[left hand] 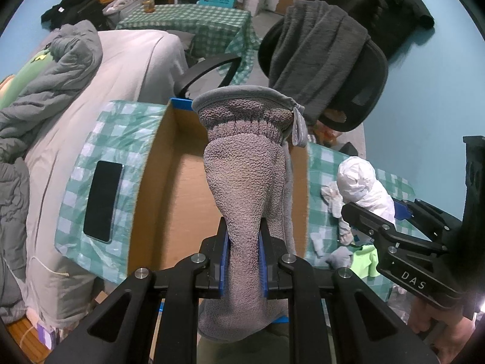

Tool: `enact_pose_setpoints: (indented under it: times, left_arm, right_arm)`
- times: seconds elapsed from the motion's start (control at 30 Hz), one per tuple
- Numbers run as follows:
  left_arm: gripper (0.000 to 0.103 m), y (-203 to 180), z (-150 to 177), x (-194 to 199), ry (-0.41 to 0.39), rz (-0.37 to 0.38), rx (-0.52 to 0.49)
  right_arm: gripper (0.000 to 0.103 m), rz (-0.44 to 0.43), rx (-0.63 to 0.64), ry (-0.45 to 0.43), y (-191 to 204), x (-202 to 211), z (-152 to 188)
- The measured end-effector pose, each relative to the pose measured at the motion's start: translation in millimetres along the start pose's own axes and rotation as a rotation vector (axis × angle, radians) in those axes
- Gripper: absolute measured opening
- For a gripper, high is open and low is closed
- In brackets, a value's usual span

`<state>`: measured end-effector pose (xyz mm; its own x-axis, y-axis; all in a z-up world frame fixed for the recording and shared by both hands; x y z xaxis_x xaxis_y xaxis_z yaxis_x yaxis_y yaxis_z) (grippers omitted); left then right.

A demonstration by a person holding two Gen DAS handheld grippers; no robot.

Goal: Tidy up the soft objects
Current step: 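Lift both socks and carry them over the cardboard box, then open both tools to drop the socks into the box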

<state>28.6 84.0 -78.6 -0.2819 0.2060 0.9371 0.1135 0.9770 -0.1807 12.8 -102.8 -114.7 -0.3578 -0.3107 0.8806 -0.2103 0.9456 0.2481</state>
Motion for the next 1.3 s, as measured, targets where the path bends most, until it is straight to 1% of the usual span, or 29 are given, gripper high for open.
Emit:
enact_pose_setpoints:
  times: [0.33, 0.6, 0.83, 0.97, 1.0, 1.07, 1.1, 1.13, 1.17, 1.2, 1.23, 1.3]
  left_arm:
    - [0.016, 30.2, -4.0, -16.6, 0.034, -0.026, 0.002]
    - [0.016, 38.9, -4.5, -35.8, 0.077, -0.042, -0.022]
    - [0.017, 44.6, -4.3, -50.0, 0.106, -0.052, -0.035]
    - [0.019, 48.2, -2.9, -56.1, 0.128, -0.062, -0.033]
    - [0.023, 49.4, -2.4, -56.8, 0.131, -0.066, -0.032]
    - [0.029, 51.0, -2.1, -57.1, 0.131, -0.068, -0.029]
    - [0.03, 52.1, -2.3, -55.9, 0.123, -0.073, -0.028]
    - [0.03, 52.9, -2.6, -55.0, 0.118, -0.079, -0.03]
    - [0.033, 53.9, -2.8, -54.1, 0.115, -0.083, -0.033]
    - [0.037, 55.0, -2.7, -53.2, 0.115, -0.086, -0.032]
    - [0.039, 55.9, -3.0, -52.8, 0.114, -0.087, -0.029]
    - [0.041, 58.3, -2.9, -50.5, 0.109, -0.091, -0.021]
  right_arm:
    - [0.05, -0.013, 0.007, 0.025, 24.5, -24.9, -12.5]
    - [0.05, -0.024, -0.002, 0.046, 41.5, -48.4, -16.5]
    - [0.05, -0.026, -0.022, 0.069, 47.3, -62.8, -15.9]
    - [0.053, -0.02, -0.039, 0.074, 47.1, -66.1, -15.6]
    - [0.053, -0.016, -0.042, 0.072, 47.3, -66.1, -15.6]
    - [0.055, -0.007, -0.045, 0.068, 47.8, -66.9, -15.5]
    - [0.061, -0.003, -0.045, 0.069, 48.9, -66.8, -15.4]
    - [0.069, 0.001, -0.046, 0.066, 49.3, -66.6, -15.7]
    - [0.072, 0.007, -0.049, 0.058, 49.5, -65.4, -15.8]
    - [0.074, 0.011, -0.053, 0.05, 49.5, -63.6, -15.9]
    - [0.074, 0.013, -0.056, 0.049, 49.4, -62.2, -16.0]
    - [0.074, 0.022, -0.058, 0.045, 48.0, -59.9, -16.3]
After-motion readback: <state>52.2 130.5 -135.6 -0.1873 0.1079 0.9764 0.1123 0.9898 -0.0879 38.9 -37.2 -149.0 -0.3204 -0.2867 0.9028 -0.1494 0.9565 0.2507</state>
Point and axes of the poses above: each gripper's, at about its wrist camera, not at the fingertips, and x roughly against the way its jaws point, y to its left, z to its underside, the point moved 4 cm from there along -x, roughly the way its jaws point, and after that the axes turned 1 degree about z, right-handed, at the moved point
